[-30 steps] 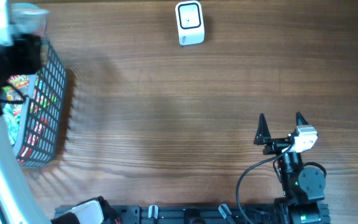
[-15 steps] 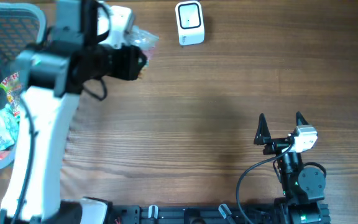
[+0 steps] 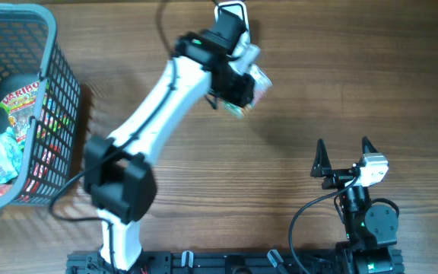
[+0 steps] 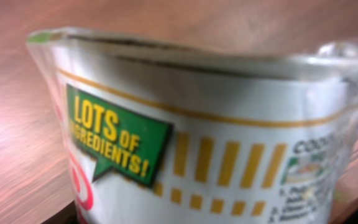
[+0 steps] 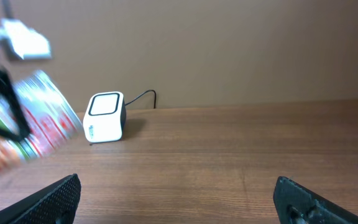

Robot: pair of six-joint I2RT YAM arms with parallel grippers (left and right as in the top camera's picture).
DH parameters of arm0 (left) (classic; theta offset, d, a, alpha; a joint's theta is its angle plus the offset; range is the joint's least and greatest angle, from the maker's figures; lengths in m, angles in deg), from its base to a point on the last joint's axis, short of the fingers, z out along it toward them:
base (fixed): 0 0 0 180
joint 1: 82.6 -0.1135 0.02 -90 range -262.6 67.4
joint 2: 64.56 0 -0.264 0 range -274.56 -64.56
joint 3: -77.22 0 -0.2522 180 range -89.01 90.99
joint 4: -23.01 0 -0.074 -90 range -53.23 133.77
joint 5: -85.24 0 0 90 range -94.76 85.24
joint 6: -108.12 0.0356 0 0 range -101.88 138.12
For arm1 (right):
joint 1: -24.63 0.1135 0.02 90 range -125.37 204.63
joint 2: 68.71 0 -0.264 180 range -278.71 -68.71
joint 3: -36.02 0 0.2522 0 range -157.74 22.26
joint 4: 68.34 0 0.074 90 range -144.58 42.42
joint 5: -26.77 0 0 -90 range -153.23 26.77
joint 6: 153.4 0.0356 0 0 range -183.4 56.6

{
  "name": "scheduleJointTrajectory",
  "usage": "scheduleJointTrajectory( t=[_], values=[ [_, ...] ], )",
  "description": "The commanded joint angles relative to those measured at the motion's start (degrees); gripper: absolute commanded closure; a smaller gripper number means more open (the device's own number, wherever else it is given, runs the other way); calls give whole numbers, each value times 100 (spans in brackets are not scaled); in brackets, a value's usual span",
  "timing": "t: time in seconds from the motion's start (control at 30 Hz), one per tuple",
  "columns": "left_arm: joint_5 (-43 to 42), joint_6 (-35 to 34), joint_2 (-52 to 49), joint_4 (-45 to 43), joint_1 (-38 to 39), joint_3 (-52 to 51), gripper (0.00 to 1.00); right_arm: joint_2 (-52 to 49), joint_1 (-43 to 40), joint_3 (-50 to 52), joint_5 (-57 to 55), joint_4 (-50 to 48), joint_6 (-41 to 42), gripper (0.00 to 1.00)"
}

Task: Scan the item barcode
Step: 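Carry the cup noodle with the left gripper toward the scanner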

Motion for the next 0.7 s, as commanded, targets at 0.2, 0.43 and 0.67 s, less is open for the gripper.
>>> scheduleJointTrajectory(
  t=[0.2,0.43,0.67],
  values=[
    [66,-114,-1309,-26,994,-17,22,22,-22,7,66,-20,-22,0],
    [66,-94,-1314,-11,1178,-26,0,22,-22,7,66,-22,-20,0],
    [1082,39,-739,-22,1167,125,1,22,-22,7,66,-20,-17,0]
  ],
)
